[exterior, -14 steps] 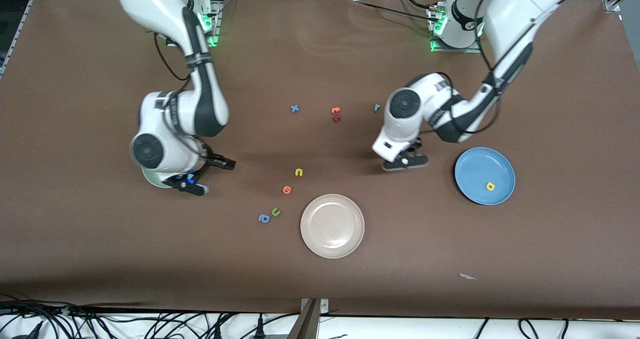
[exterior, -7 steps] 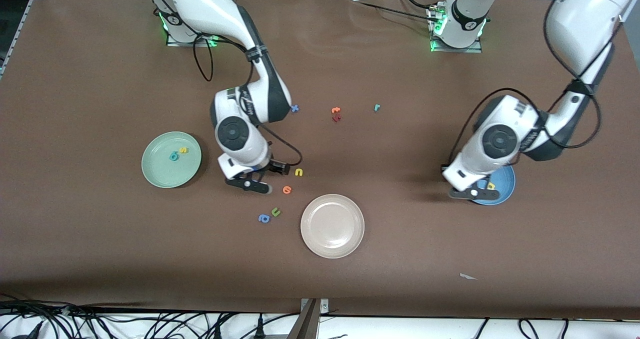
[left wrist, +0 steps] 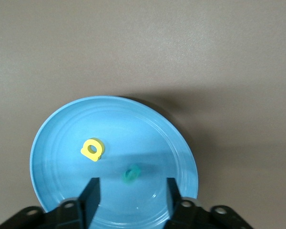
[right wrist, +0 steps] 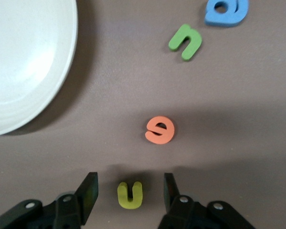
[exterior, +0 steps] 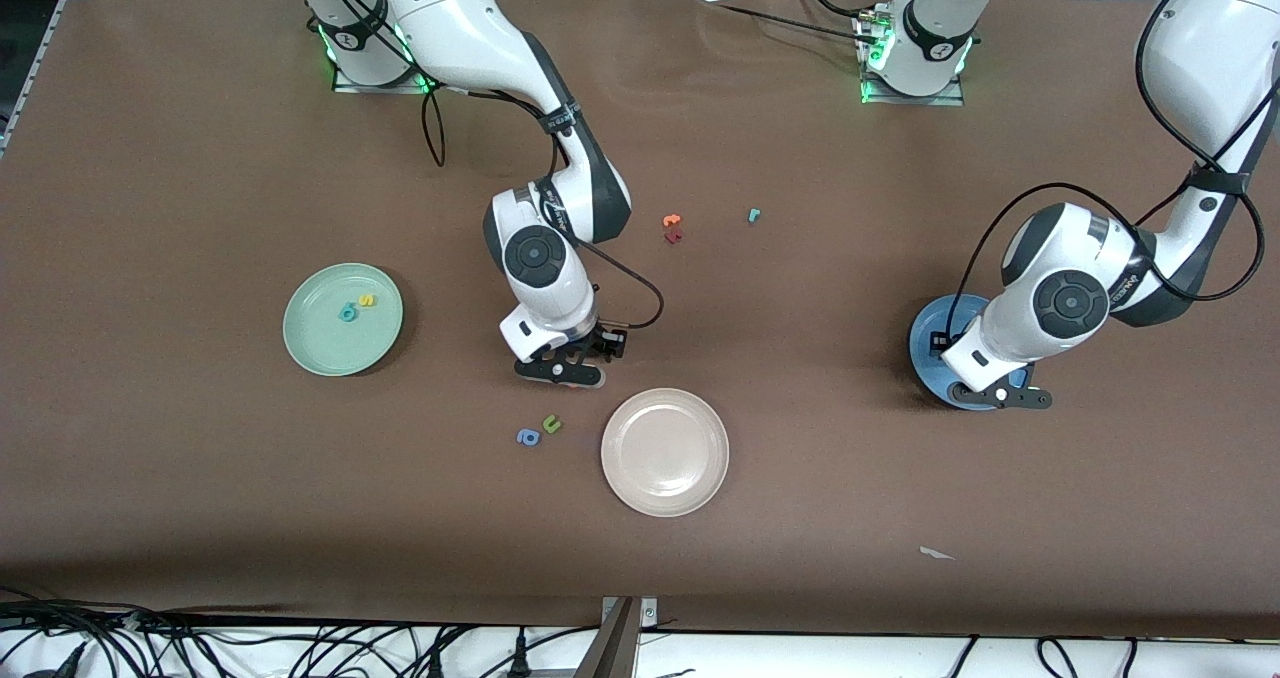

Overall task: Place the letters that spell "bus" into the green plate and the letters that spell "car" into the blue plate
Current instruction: 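Grasp the yellow u with the right gripper while the left gripper reaches the l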

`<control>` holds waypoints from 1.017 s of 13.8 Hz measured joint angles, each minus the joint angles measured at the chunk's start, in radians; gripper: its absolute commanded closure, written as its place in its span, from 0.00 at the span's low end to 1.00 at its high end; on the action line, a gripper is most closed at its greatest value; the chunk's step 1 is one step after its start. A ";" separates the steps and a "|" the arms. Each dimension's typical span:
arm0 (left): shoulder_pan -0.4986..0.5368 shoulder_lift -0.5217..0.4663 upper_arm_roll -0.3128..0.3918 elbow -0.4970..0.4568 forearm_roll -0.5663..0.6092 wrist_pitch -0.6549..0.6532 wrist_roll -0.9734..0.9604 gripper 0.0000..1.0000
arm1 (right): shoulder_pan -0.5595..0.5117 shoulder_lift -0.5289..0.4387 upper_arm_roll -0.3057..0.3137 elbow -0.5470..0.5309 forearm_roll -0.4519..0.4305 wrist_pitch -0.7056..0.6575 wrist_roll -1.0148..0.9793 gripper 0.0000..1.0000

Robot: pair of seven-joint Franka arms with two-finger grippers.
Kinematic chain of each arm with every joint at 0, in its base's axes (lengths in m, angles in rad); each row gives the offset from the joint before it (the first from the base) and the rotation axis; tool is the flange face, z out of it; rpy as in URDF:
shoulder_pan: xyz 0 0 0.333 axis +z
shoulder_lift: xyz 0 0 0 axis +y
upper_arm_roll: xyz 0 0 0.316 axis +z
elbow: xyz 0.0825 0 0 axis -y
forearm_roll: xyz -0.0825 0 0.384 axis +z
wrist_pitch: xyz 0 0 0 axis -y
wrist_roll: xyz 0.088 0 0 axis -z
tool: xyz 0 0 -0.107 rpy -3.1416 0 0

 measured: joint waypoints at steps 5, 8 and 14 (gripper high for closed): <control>0.007 -0.009 0.000 0.044 -0.048 -0.007 -0.002 0.00 | 0.010 0.008 0.002 0.000 -0.004 0.000 0.000 0.48; 0.046 -0.035 -0.002 0.058 -0.116 -0.025 -0.001 0.00 | 0.011 0.022 0.002 -0.003 -0.007 -0.001 0.000 0.53; 0.050 -0.095 -0.013 0.056 -0.294 -0.042 -0.017 0.00 | 0.019 0.026 0.000 -0.003 -0.026 -0.001 0.000 0.57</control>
